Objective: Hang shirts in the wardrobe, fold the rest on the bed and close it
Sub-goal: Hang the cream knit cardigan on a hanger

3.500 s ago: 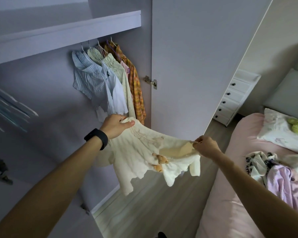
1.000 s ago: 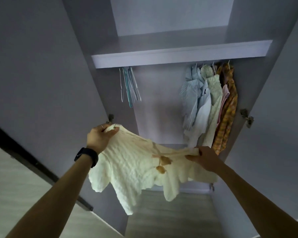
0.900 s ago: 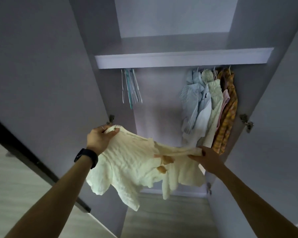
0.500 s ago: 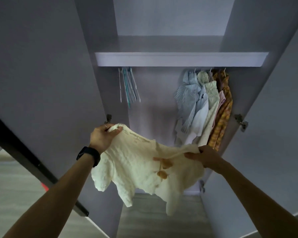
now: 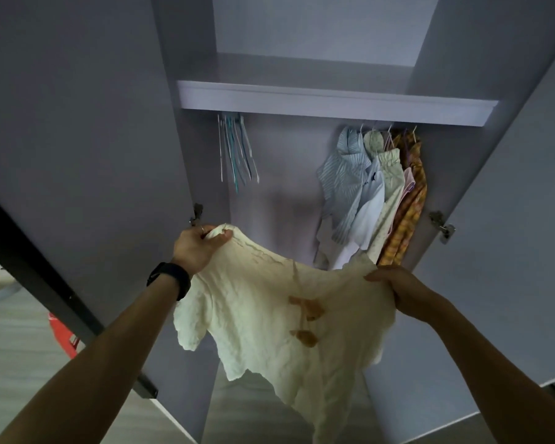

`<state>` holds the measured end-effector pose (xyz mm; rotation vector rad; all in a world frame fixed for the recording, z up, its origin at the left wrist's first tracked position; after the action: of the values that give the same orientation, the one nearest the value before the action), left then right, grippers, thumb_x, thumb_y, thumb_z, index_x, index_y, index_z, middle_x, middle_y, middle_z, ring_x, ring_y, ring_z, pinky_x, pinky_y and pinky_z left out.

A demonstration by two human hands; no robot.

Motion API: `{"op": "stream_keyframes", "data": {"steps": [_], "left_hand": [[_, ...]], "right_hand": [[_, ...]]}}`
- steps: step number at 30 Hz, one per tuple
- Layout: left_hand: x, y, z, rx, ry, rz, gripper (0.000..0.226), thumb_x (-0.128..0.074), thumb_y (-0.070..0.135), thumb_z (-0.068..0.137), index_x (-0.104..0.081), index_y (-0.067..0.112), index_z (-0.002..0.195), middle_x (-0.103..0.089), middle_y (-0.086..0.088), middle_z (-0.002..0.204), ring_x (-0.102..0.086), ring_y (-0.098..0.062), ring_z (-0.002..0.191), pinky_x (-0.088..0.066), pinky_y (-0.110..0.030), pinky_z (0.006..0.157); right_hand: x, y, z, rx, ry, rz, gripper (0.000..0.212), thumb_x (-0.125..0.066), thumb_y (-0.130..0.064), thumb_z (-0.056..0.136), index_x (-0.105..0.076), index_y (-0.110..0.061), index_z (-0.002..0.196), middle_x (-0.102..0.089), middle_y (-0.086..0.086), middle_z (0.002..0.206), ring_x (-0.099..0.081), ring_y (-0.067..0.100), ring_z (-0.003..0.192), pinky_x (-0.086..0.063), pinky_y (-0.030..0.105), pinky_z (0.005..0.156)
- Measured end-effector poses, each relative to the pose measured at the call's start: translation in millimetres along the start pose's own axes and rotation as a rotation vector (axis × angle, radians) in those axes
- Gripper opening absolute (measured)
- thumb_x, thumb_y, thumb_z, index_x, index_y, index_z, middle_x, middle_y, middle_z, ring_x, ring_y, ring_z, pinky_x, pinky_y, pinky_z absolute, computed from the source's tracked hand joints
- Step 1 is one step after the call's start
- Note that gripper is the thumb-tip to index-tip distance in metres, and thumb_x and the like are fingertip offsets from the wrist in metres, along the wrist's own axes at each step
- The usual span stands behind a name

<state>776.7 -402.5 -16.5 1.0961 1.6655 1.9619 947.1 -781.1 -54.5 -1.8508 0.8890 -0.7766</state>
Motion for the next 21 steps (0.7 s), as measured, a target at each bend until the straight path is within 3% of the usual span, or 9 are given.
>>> {"op": "stream_keyframes", "data": {"steps": [2,5,7,9,13,17,21], "left_hand": [[-3.0,1.9,-4.5,0.028,-0.079,-0.020,0.029,-0.080,0.039,0.082,-0.075,0.011,0.084,-0.073,-0.003,0.081,-0.069,-0.022,0.081,-0.056,-0.041,0.079],[-22.5,19.0,-17.1,0.050,-0.275,-0.072,0.035,-0.084,0.038,0.078,-0.075,0.008,0.093,-0.074,-0.003,0.089,-0.070,-0.020,0.085,-0.055,-0.041,0.085],[-44.9,39.5,-28.8,0.024,-0.418,-0.126,0.031,-0.084,0.029,0.078,-0.077,0.010,0.100,-0.077,-0.005,0.096,-0.073,-0.020,0.091,-0.056,-0.033,0.085],[-65.3,60.6,-37.7,-0.040,-0.483,-0.147,0.026,-0.082,0.020,0.079,-0.076,0.007,0.101,-0.077,-0.007,0.097,-0.073,-0.017,0.087,-0.056,-0.026,0.080],[-92.8,84.6,-45.2,-0.178,-0.530,-0.078,0.031,-0.083,0.014,0.079,-0.075,0.010,0.109,-0.075,-0.009,0.105,-0.070,-0.017,0.094,-0.056,-0.031,0.089],[-96.8,85.1,-46.0,-0.228,-0.554,0.027,0.039,-0.087,0.029,0.076,-0.075,0.023,0.112,-0.074,0.006,0.105,-0.068,-0.013,0.101,-0.053,-0.030,0.095],[-83.3,101.3,-37.5,-0.322,-0.358,0.162,0.019,-0.081,0.034,0.082,-0.078,0.030,0.101,-0.075,0.019,0.092,-0.069,0.000,0.087,-0.054,-0.020,0.082]], "right_hand": [[11.5,-14.2,-1.2,0.136,0.109,-0.205,0.009,-0.068,-0.015,0.091,-0.069,-0.006,0.091,-0.067,0.009,0.097,-0.061,0.023,0.091,-0.047,0.039,0.086],[-8.5,-48.8,-13.0,0.429,0.158,-0.502,0.029,-0.071,-0.021,0.092,-0.065,0.007,0.084,-0.062,0.020,0.079,-0.056,0.020,0.072,-0.043,0.033,0.072],[-35.1,-67.6,-22.3,0.573,0.139,-0.567,0.013,-0.077,-0.016,0.087,-0.071,-0.007,0.080,-0.068,0.002,0.075,-0.058,0.001,0.068,-0.044,0.018,0.069],[-62.4,-78.8,-26.7,0.610,0.083,-0.538,0.010,-0.080,-0.012,0.084,-0.074,-0.020,0.083,-0.072,-0.007,0.083,-0.061,-0.006,0.071,-0.043,0.008,0.068],[-92.2,-97.9,-21.1,0.640,0.026,-0.491,0.010,-0.081,-0.016,0.083,-0.080,-0.016,0.093,-0.073,-0.007,0.087,-0.062,0.000,0.074,-0.042,0.010,0.069],[-104.4,-109.1,-13.0,0.622,-0.040,-0.458,0.015,-0.082,-0.021,0.081,-0.078,-0.035,0.084,-0.071,-0.009,0.084,-0.063,0.003,0.075,-0.046,0.015,0.071],[-107.3,-122.9,-2.4,0.634,-0.100,-0.434,0.022,-0.082,-0.028,0.082,-0.074,-0.048,0.077,-0.072,-0.013,0.087,-0.065,0.007,0.077,-0.048,0.021,0.072]]}}
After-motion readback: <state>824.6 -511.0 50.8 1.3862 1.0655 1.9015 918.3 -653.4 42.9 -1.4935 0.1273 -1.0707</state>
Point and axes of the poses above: each hand's wrist, its own z-axis towards the middle knuckle, its own x-axis out of the back of the hand, y = z × x, the point moved 8 cm from there along z, towards the middle knuckle
